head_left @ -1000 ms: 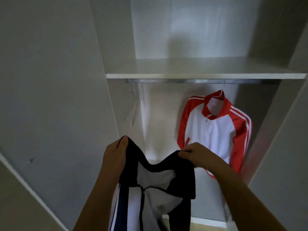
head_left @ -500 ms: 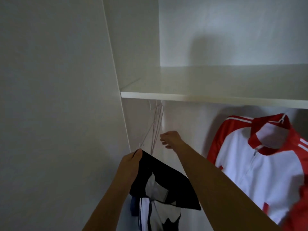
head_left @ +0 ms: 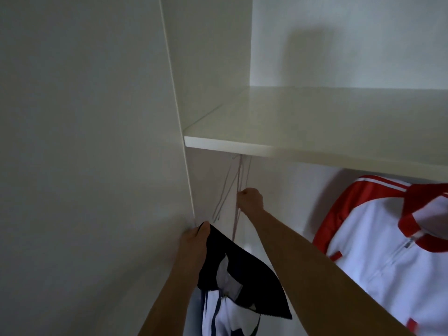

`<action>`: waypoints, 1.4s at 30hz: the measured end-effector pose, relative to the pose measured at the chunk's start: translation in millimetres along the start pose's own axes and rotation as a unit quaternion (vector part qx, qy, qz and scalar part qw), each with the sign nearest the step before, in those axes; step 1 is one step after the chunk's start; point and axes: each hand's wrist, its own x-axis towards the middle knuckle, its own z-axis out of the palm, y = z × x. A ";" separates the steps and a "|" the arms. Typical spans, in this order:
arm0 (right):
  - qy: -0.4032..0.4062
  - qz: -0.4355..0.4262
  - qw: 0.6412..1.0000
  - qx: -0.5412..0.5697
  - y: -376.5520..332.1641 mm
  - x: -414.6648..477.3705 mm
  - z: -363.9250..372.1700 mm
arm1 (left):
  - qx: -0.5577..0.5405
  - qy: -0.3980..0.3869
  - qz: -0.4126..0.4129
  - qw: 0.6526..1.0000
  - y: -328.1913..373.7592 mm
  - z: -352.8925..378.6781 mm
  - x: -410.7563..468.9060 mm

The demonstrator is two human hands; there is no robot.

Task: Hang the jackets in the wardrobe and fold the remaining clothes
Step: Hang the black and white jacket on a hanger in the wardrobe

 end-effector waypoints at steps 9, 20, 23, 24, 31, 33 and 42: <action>0.082 -0.058 0.994 -0.053 15.1 -14.1 -31.6 | -0.005 -0.048 -0.029 0.998 -7.9 4.9 8.9; 0.160 -0.095 0.983 0.009 41.2 -38.7 -80.7 | 0.058 -0.135 0.014 0.989 -4.7 30.0 8.1; 0.150 -0.072 0.985 0.037 62.2 -51.2 -98.9 | 0.078 -0.151 0.025 0.985 -0.5 43.3 2.8; 0.148 -0.059 0.987 0.032 68.2 -57.3 -107.1 | 0.086 -0.159 0.030 0.983 1.0 48.6 -0.3; 0.149 -0.041 0.987 -0.048 137.8 -169.1 -173.1 | 0.128 -0.199 0.067 0.969 -0.7 92.1 -34.4; 0.149 -0.012 0.989 0.018 165.4 -200.4 -187.8 | 0.137 -0.206 0.080 0.966 -4.9 102.8 -48.8; 0.240 -0.101 0.951 0.166 163.6 -272.1 -242.1 | 0.165 -0.197 0.046 0.965 -30.4 139.2 -128.3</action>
